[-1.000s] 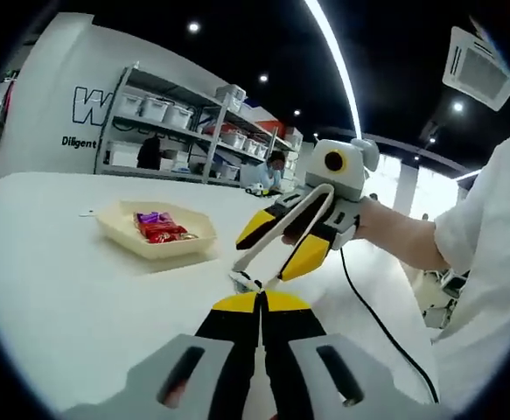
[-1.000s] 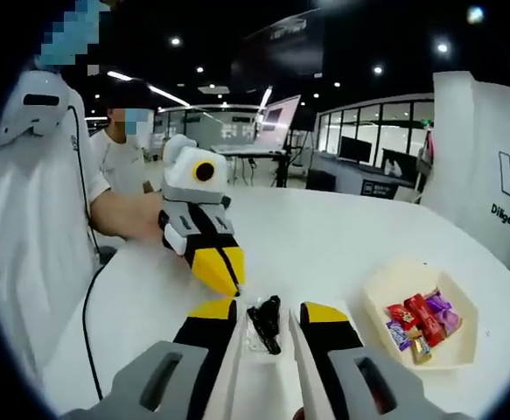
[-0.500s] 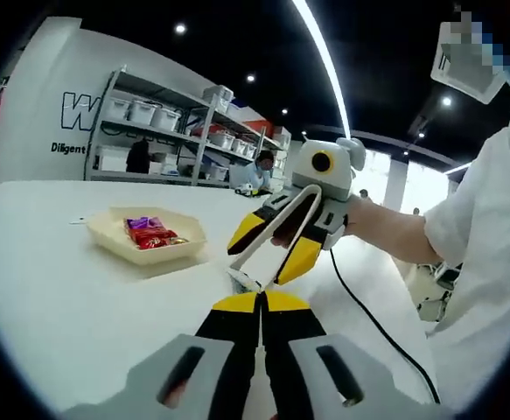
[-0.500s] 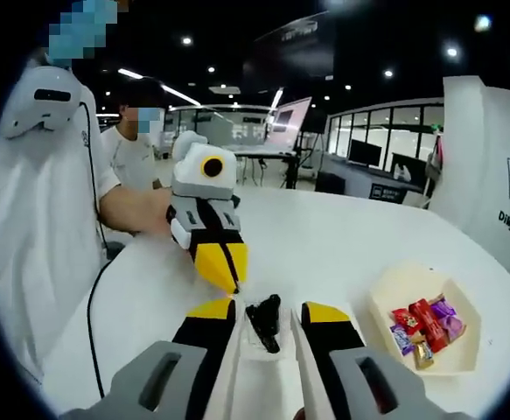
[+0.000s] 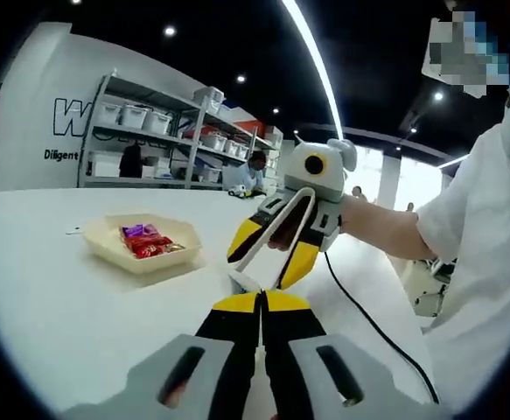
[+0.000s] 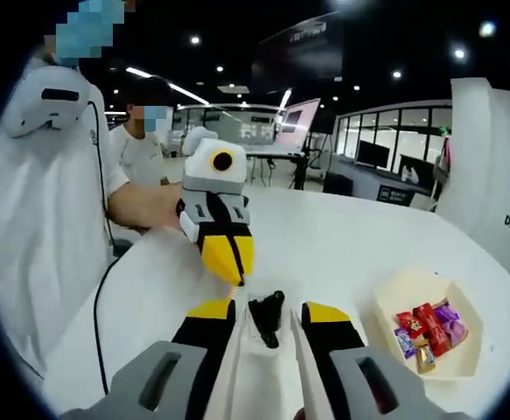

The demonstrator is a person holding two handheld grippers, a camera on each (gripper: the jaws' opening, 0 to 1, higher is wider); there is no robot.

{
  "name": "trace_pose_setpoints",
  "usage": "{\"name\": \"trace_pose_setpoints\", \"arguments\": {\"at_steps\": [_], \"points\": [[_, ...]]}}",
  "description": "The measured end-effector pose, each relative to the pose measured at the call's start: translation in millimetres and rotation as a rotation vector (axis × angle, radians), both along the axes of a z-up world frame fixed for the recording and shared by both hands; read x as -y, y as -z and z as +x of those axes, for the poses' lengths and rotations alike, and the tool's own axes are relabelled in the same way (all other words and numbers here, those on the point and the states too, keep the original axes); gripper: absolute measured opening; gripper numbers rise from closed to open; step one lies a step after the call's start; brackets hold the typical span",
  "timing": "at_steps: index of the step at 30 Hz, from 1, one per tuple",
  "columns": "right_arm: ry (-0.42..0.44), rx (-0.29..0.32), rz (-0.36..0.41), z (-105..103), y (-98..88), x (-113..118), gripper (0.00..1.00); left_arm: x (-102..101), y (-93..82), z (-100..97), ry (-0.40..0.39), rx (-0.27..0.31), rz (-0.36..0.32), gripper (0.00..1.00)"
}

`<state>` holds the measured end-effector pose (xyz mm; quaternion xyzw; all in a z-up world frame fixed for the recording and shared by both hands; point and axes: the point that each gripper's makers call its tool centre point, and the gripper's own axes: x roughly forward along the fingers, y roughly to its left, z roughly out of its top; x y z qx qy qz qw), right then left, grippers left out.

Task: Place the target food into the container with the food tongs after gripping and lifting it, then release it inside without dropping or visibly crushing the food.

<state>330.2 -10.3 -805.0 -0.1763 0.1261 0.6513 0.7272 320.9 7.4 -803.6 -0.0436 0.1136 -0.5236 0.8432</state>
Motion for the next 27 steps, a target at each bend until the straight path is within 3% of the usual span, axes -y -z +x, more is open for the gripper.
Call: {"name": "trace_pose_setpoints", "arguments": {"at_steps": [12,27], "points": [[-0.017,0.057,-0.017,-2.3,3.7,-1.3,0.18,1.1,-0.3,-0.5,-0.001,-0.016,-0.018,0.00],[0.007,0.053,0.011,0.2,-0.3,3.2,0.16,-1.2,-4.8,3.4,-0.033,-0.048,-0.084,0.04]]}}
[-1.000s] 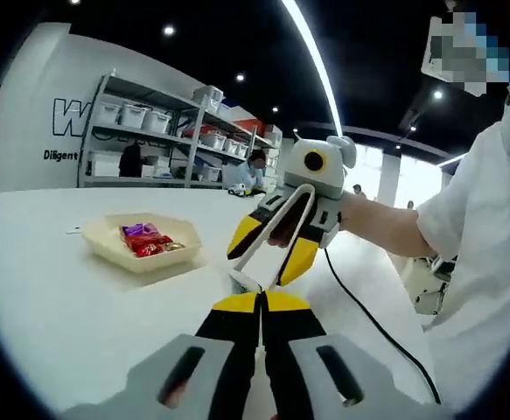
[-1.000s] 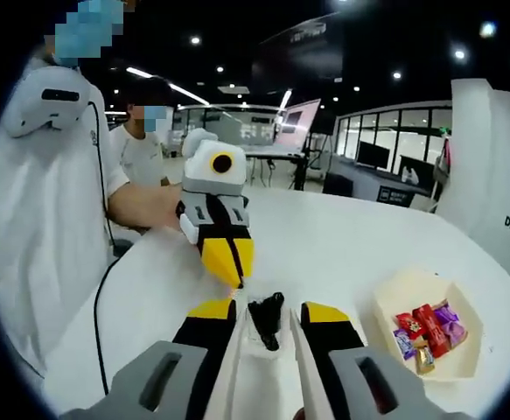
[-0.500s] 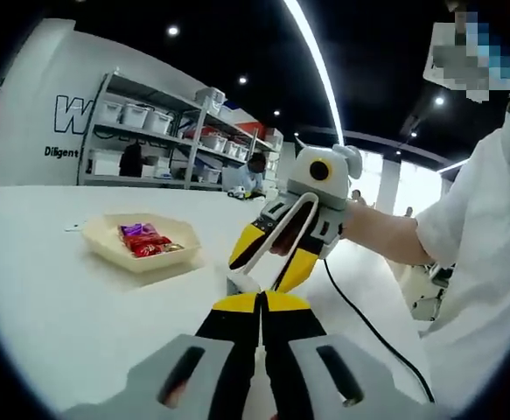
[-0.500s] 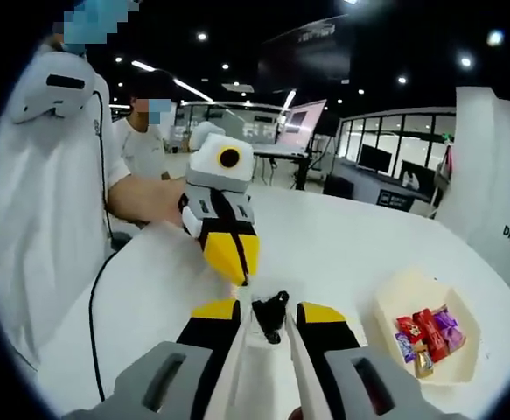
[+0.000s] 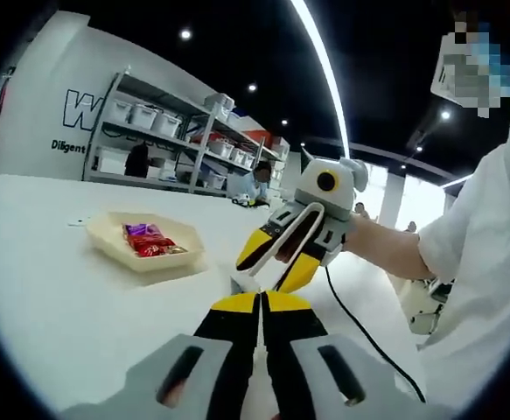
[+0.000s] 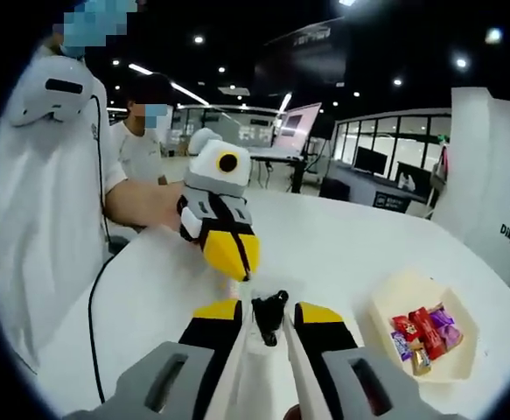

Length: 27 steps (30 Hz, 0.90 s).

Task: Place the target food into the container with the food tongs after gripping and lifting it, then release it inside without dropping or visibly crushing the food.

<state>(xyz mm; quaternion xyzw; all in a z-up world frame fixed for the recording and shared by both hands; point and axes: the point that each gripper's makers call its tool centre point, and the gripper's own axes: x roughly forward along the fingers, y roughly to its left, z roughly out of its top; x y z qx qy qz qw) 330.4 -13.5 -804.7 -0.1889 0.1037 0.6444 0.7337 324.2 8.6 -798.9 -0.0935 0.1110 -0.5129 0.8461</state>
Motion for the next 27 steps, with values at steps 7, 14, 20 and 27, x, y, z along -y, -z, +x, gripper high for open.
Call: {"name": "trace_pose_setpoints", "arguments": {"at_steps": [7,14,20,27], "points": [[0.010,0.002,0.003,3,-6.2,3,0.16,-2,-0.1,2.8,-0.022,-0.003,0.001,0.13],[0.030,0.038,-0.010,14,-20.0,9,0.16,-2,0.1,1.3,-0.026,-0.001,0.009,0.19],[0.026,0.080,-0.044,27,-39.4,11,0.16,-6,1.6,-0.3,-0.040,0.007,0.026,0.22],[0.027,0.124,-0.078,46,-58.9,12,0.16,-14,5.2,-3.2,-0.059,0.017,0.045,0.23]]}}
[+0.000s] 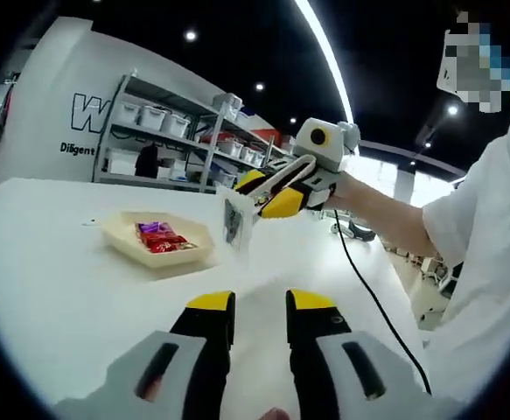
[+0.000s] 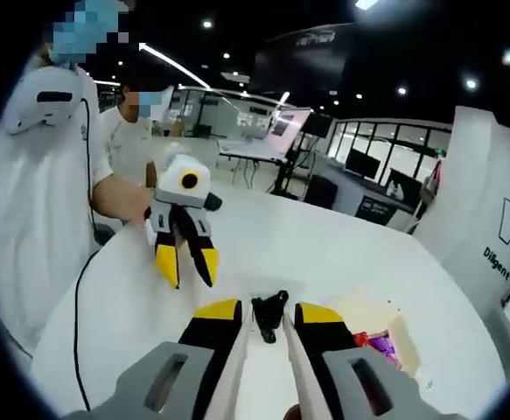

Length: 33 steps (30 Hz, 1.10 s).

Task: Place the target food into the container with the food tongs after gripping and lifting it, then release it inside without dropping or visibly crushing the food.

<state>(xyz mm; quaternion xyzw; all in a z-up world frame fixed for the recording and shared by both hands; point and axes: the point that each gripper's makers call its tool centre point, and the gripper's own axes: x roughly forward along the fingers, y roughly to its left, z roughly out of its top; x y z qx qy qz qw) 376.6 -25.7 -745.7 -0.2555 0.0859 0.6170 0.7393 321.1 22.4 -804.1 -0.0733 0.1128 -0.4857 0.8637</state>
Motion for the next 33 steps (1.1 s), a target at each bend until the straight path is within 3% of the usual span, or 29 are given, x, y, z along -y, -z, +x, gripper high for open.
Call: {"name": "trace_pose_setpoints", "arguments": {"at_steps": [6,8,12,21,26,33], "points": [[0.006,0.024,-0.032,17,-7.9,1,0.16,-8,0.6,-2.4,-0.026,0.023,0.028,0.25],[0.008,0.027,-0.040,24,-9.3,1,0.16,-12,1.3,-2.1,-0.047,0.050,0.067,0.28],[0.018,0.034,-0.071,36,-10.0,4,0.16,-15,-0.8,-3.4,-0.060,0.062,0.076,0.33],[0.041,0.073,-0.220,72,-3.0,13,0.16,-21,5.5,-7.1,-0.075,0.064,0.105,0.36],[0.031,0.069,-0.265,80,0.5,11,0.17,-23,8.7,-8.0,-0.081,0.064,0.117,0.35],[0.062,0.070,-0.385,110,16.3,22,0.16,-25,8.6,-9.7,-0.084,0.070,0.127,0.35]]}}
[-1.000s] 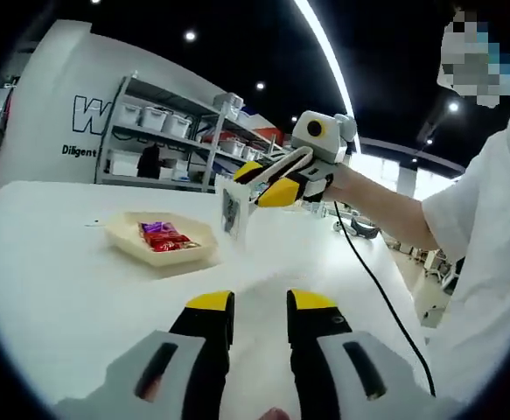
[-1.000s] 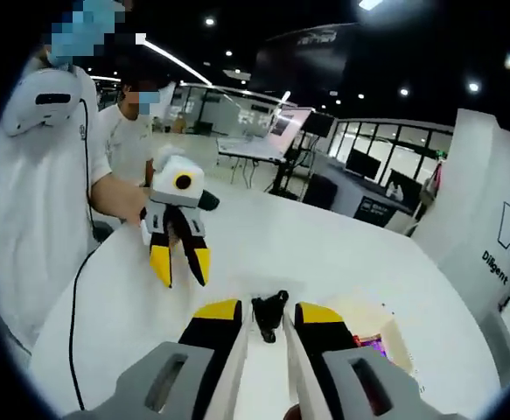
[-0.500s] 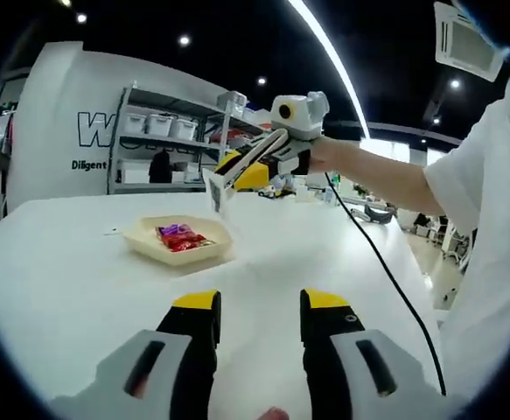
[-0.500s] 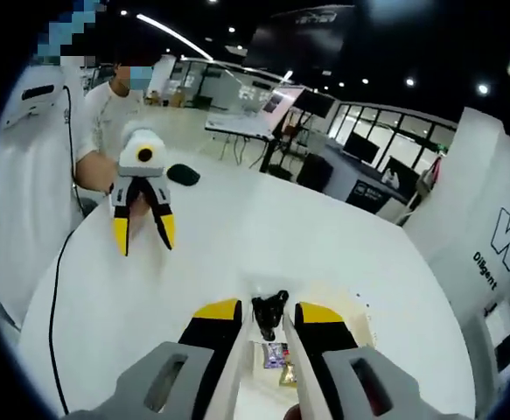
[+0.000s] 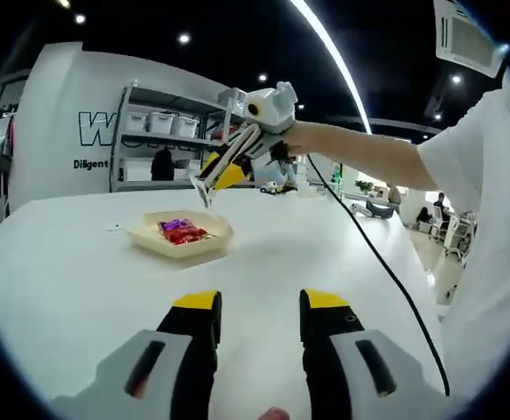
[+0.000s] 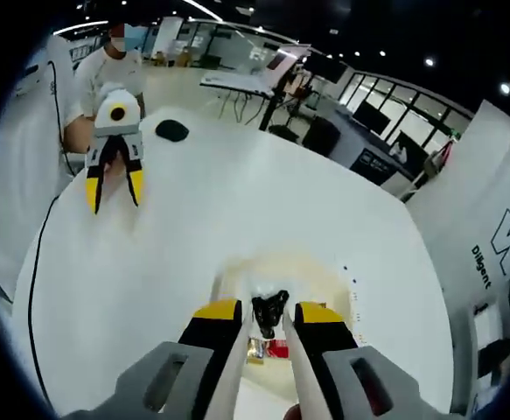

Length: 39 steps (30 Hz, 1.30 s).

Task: Place the target food into the container with the food tongs after gripping and lifting it, then release it inside without dropping or visibly crushing the food.

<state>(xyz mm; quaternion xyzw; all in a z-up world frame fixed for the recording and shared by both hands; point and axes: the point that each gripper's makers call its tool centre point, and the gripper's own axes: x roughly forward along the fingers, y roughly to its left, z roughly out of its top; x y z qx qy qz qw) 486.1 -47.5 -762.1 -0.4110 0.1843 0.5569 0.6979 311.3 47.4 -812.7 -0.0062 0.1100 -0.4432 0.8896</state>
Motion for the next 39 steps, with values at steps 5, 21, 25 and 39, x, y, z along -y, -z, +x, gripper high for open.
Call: {"name": "trace_pose_setpoints", "arguments": {"at_steps": [5,21,25,39], "points": [[0.009,0.001,-0.054,14,7.5,2,0.16,-4,1.6,0.1,-0.010,-0.002,0.003,0.35],[0.008,-0.021,-0.251,48,34.2,-1,0.16,-7,2.5,-1.8,-0.012,-0.001,0.002,0.35],[0.005,-0.029,-0.300,53,42.0,0,0.16,-8,2.8,-1.9,-0.014,-0.001,0.004,0.34],[-0.010,-0.027,-0.406,68,62.6,-5,0.17,-11,2.6,-1.5,-0.016,0.000,0.002,0.34]]}}
